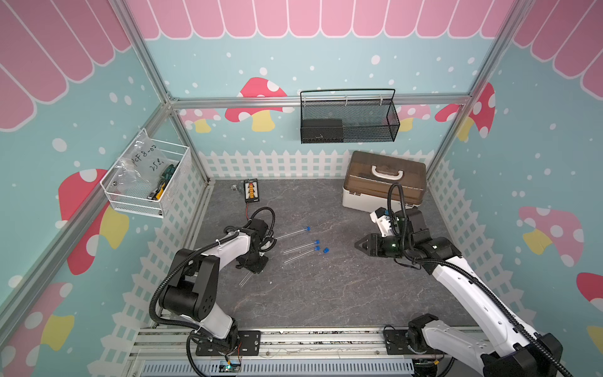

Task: Insert stoppers into test tubes
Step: Pick up the test tube at the center of the board.

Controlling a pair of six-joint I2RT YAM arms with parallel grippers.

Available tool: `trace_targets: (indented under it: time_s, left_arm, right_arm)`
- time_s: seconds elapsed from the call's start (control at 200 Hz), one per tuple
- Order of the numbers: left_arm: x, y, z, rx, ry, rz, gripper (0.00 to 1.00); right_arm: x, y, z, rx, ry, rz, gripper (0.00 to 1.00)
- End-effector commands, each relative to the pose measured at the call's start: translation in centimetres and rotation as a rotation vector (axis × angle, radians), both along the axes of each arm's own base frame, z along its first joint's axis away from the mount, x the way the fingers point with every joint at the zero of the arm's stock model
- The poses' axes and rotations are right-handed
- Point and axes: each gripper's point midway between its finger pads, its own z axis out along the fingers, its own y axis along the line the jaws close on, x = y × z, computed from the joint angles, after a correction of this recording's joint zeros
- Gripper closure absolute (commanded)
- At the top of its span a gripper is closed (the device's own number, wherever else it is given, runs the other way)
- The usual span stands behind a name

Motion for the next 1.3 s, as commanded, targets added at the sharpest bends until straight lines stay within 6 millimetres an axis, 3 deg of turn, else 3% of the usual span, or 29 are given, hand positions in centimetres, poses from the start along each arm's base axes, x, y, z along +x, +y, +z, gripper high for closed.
trace_targets:
  time_s: [0.0, 0.345, 0.705, 0.85, 1.011, 1.296]
  left_arm:
    - [0.2, -0.2, -0.4, -0.018, 0.025, -0.006, 0.76]
    - [1.0, -0.4, 0.6, -0.046, -0.026, -0.015, 0.84]
    - [2.2, -3.2, 5.7, -0.198, -0.225, -0.114, 0.88]
    - [1.9, -5.9, 8.7, -0.315, -0.318, -0.202, 0.87]
    - [0.0, -10.0, 11.2, -0.407, -0.393, -0.472, 0.87]
    - [-2.3, -16.8, 15.4, -0.683, -0.526, -0.727, 0.89]
  right_arm:
    - [-0.6, -0.5, -0.3, -0.019, -0.005, 0.006, 0.60]
    - [-0.6, -0.5, -0.9, -0.030, 0.009, 0.009, 0.60]
    - [-0.5, -0.3, -1.1, -0.034, 0.031, 0.009, 0.61]
    - [-0.1, 0.3, -0.9, -0.021, 0.022, 0.031, 0.62]
    - [0.1, 2.3, 0.0, 0.007, -0.047, 0.111, 0.61]
    - [-1.1, 6.5, 2.5, 0.046, -0.459, 0.332, 0.59]
